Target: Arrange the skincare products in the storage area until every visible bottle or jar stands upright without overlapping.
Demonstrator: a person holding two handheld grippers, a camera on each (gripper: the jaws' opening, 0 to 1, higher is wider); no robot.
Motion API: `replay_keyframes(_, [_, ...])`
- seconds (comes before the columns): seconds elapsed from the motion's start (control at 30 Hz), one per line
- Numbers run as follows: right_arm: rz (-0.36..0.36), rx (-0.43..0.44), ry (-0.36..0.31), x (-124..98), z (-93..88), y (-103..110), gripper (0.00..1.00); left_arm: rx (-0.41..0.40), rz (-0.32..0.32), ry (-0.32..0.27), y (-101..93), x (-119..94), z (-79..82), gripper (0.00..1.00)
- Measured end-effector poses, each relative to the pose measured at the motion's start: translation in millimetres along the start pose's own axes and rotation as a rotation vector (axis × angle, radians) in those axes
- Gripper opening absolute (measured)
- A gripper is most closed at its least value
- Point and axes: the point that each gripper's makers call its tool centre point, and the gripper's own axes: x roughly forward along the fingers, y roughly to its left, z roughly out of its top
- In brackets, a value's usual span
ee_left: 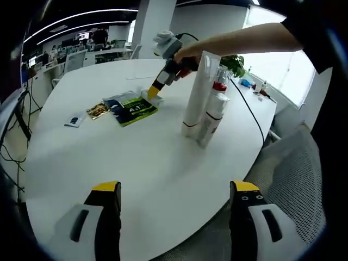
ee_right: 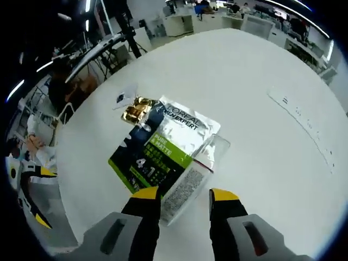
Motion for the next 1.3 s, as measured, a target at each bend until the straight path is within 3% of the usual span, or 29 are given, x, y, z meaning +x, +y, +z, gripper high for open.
replay_keyframes(0.17, [-0.003,-0.018,-0.006,-4,-3.0,-3,0.25,0.014,0.001,0.000,-0.8,0,0.6,0.75])
replay_keyframes(0.4, [0.018,-0.091,0.010,-1,-8.8,-9,0.23,0.021,0.002,0.016,-1.2,1,-1.8,0.74])
replay_keyframes(0.5, [0.025,-0.083,0.027,-2,-15.5,-11,0.23,0.022,0.003,0.019,-0.4,1,-2.9,0.74])
replay_keyframes(0.53, [0.017,-0.117,0.059,-4,-23.7,-9,0.23,0.022,0.004,0.020,-0.2,1,-3.3,0.74])
replay_keyframes(0.57, [0.003,-0.131,0.053,-5,-22.9,-10,0.19,0.022,0.004,0.022,0.0,1,-3.7,0.74])
replay_keyframes(0.63, [-0.049,-0.057,0.048,-5,-21.1,-18,0.17,0.022,0.005,0.024,0.2,2,-4.0,0.74])
replay_keyframes(0.8, [-0.049,-0.113,0.038,-2,-19.0,-25,0.15,0.025,0.006,0.037,0.4,3,-6.3,0.73])
replay_keyframes(0.97, [-0.094,-0.177,0.015,-2,-20.0,-37,0.14,0.030,0.007,0.045,0.2,3,-7.1,0.73])
replay_keyframes(1.17, [-0.095,-0.182,-0.027,-7,-19.5,-39,0.13,0.037,0.007,0.058,0.5,3,-9.6,0.73])
replay_keyframes(1.3, [-0.098,-0.158,-0.091,-23,-16.3,-39,0.13,0.028,-0.001,0.052,0.3,2,-8.5,0.73])
